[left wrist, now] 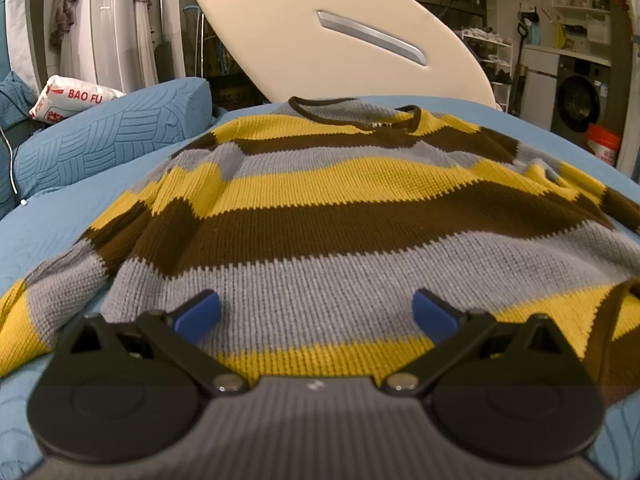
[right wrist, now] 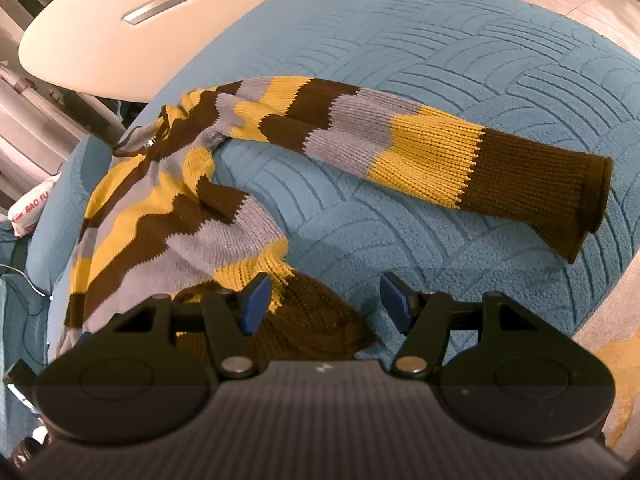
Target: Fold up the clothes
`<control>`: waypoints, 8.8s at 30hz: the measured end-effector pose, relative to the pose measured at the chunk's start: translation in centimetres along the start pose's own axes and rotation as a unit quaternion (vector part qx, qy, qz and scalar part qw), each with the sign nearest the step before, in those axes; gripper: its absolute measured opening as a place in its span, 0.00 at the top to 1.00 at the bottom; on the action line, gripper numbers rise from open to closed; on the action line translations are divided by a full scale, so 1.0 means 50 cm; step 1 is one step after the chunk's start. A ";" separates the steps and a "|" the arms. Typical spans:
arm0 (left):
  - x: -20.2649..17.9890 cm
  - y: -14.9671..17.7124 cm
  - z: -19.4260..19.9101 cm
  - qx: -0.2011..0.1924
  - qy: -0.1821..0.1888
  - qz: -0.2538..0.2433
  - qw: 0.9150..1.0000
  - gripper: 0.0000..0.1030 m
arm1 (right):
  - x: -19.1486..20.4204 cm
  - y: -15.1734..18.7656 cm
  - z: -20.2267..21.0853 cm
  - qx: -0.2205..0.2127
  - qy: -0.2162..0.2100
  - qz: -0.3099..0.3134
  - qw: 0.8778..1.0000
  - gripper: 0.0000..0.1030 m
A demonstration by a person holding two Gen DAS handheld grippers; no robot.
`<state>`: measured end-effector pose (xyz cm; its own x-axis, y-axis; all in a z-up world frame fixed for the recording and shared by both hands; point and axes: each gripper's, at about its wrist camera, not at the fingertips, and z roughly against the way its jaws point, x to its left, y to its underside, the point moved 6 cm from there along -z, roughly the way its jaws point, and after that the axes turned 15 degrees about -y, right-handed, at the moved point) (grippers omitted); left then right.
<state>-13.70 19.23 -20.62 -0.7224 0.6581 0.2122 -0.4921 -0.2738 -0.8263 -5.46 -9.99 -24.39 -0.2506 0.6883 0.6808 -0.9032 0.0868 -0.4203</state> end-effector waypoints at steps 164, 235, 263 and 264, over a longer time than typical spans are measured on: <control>-0.042 -0.010 0.011 0.033 -0.032 0.047 0.998 0.00 | 0.019 -0.013 0.016 -0.060 -0.023 0.031 0.997 0.38; -0.030 0.058 0.139 0.210 0.067 -0.097 0.971 0.00 | 0.007 -0.010 0.010 -0.033 -0.011 0.009 0.999 0.38; 0.021 0.003 0.146 0.117 0.096 0.044 0.987 0.00 | -0.056 -0.031 0.083 -0.155 -0.043 -0.082 0.984 0.38; 0.023 0.003 0.143 0.115 0.092 0.044 0.988 0.00 | -0.070 -0.033 0.097 -0.177 -0.044 -0.102 0.978 0.37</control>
<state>-18.10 14.92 -16.78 -0.6776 0.7348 0.0290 -0.5439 -0.4742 -0.6923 -4.78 -16.05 -23.18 -0.1211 0.5675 0.8144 -0.7645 0.4701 -0.4412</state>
